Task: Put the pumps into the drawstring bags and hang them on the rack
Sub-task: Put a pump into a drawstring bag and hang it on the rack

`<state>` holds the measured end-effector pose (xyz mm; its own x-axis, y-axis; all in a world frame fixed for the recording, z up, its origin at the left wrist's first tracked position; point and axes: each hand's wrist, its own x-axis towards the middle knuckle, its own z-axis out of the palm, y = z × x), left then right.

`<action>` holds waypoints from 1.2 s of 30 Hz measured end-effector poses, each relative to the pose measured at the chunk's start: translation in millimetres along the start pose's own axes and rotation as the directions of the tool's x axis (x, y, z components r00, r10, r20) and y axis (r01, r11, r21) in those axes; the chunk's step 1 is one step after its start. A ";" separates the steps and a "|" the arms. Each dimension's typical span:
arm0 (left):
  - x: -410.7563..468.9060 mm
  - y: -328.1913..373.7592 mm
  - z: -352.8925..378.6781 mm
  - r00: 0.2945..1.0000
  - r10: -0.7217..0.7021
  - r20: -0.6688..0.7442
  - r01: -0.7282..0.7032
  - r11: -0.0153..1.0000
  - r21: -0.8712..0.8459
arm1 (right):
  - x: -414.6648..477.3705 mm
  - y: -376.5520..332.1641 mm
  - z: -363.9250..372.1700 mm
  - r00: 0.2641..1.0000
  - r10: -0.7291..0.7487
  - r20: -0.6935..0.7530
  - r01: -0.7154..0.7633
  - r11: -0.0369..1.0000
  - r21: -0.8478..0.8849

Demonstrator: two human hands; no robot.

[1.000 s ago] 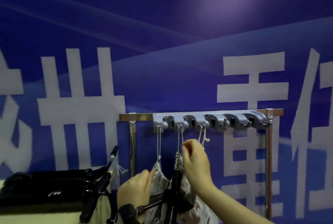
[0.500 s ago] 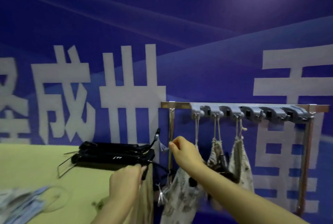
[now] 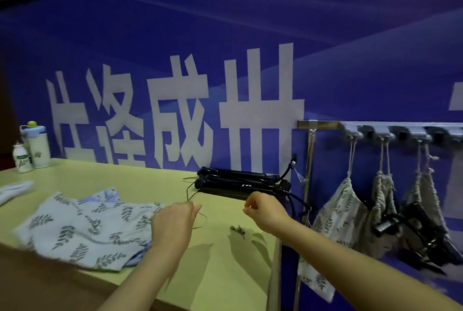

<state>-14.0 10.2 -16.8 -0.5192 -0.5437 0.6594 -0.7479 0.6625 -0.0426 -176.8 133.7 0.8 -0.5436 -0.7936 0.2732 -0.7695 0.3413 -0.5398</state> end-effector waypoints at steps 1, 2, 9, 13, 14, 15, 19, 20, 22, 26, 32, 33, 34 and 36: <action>-5.0 -9.1 -1.2 0.998 -0.048 0.034 0.049 0.999 -0.017 | -0.4 0.1 9.9 1.000 0.012 0.017 -0.011 1.000 -0.026; -10.0 -16.0 -2.4 0.997 -0.069 0.044 0.070 0.997 -0.029 | -0.6 2.0 17.6 0.999 0.023 0.032 -0.022 0.998 -0.052; -23.5 -56.0 13.6 0.986 -0.136 0.100 0.142 0.988 -0.054 | 0.0 11.9 49.6 1.000 0.006 -0.022 -0.010 0.982 -0.187; -25.1 -71.8 29.0 0.984 -0.106 0.141 0.111 0.993 -0.031 | 7.4 8.6 60.2 0.995 -0.085 -0.061 0.067 0.967 -0.247; -26.0 -75.6 29.9 0.984 -0.110 0.142 0.115 0.993 -0.027 | 9.6 7.5 63.7 0.992 -0.107 -0.063 0.087 0.959 -0.269; -27.4 -78.0 29.2 0.981 -0.119 0.154 0.123 0.992 -0.021 | 11.7 7.0 67.2 0.990 -0.126 -0.066 0.102 0.953 -0.286; -33.5 -84.4 34.5 0.979 -0.162 0.127 0.167 0.986 -0.030 | 16.7 9.4 78.5 0.984 -0.164 -0.071 0.133 0.937 -0.322; -33.6 -86.1 35.7 0.974 -0.174 0.145 0.181 0.982 -0.043 | 18.2 10.2 81.4 0.982 -0.175 -0.065 0.144 0.932 -0.333; -32.0 -89.1 37.4 0.963 -0.208 0.172 0.222 0.973 -0.066 | 21.0 10.3 85.6 0.979 -0.198 -0.053 0.168 0.922 -0.348; -28.5 -92.3 42.6 0.941 -0.238 0.239 0.263 0.962 -0.077 | 26.9 8.2 90.2 0.974 -0.221 -0.049 0.188 0.910 -0.370; -23.3 -92.6 41.4 0.920 -0.259 0.295 0.290 0.955 -0.067 | 30.7 3.0 95.5 0.972 -0.232 -0.047 0.201 0.915 -0.349; -23.5 -92.2 41.5 0.921 -0.257 0.293 0.289 0.955 -0.068 | 30.0 3.4 94.2 0.972 -0.228 -0.052 0.197 0.918 -0.343; -23.1 -92.2 41.2 0.921 -0.261 0.290 0.293 0.954 -0.069 | 29.7 3.9 92.1 0.973 -0.223 -0.059 0.191 0.922 -0.338; -22.6 -92.5 42.3 0.923 -0.265 0.277 0.294 0.953 -0.067 | 27.9 7.5 86.9 0.975 -0.211 -0.065 0.177 0.925 -0.337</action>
<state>49.4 -60.6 -59.4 -0.3955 -0.8207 0.4124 -0.8381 0.5062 0.2036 -168.6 70.3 -64.8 -0.3898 -0.8134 0.4319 -0.9209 0.3443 -0.1828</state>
